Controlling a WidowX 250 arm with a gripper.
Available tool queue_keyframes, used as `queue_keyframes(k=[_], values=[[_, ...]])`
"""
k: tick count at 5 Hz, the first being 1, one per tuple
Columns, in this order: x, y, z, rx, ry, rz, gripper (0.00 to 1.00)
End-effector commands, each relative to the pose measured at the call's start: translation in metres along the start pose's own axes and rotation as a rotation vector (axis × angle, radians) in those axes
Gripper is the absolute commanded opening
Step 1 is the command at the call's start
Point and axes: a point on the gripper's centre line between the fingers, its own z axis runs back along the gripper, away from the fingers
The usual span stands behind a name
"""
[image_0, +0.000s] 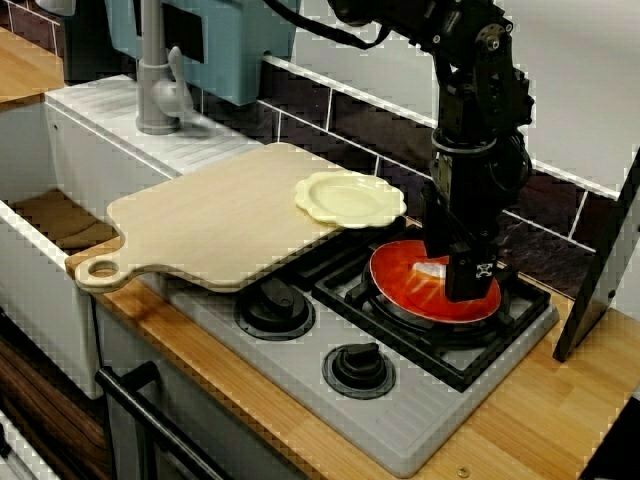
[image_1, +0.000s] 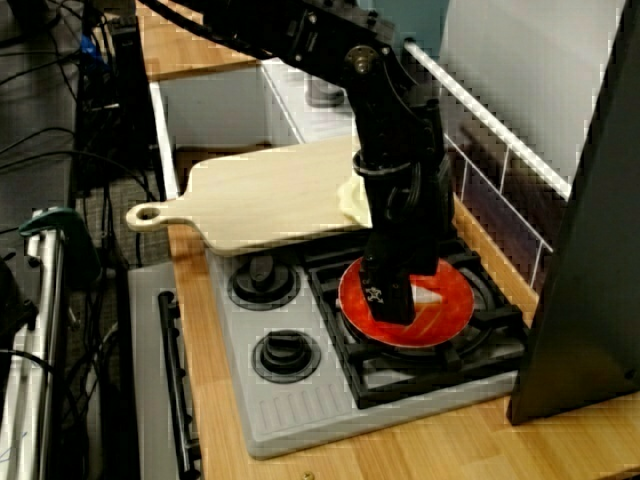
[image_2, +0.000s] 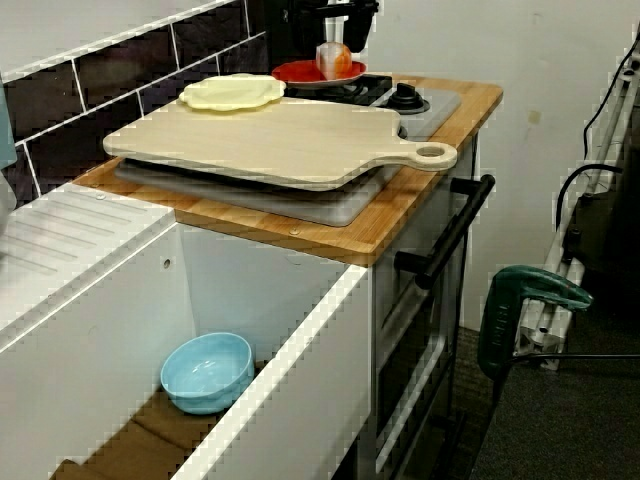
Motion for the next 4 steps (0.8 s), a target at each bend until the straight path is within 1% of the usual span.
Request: queue_keyframes(k=[1, 2, 4], values=[[-0.0082, -0.0074, 0.02, 0.013, -0.04, -0.012, 1.0], [-0.0094, -0.0068, 0.0212, 0.012, -0.016, -0.093, 1.0], [-0.0094, -0.0068, 0.0212, 0.012, -0.016, -0.093, 1.0]])
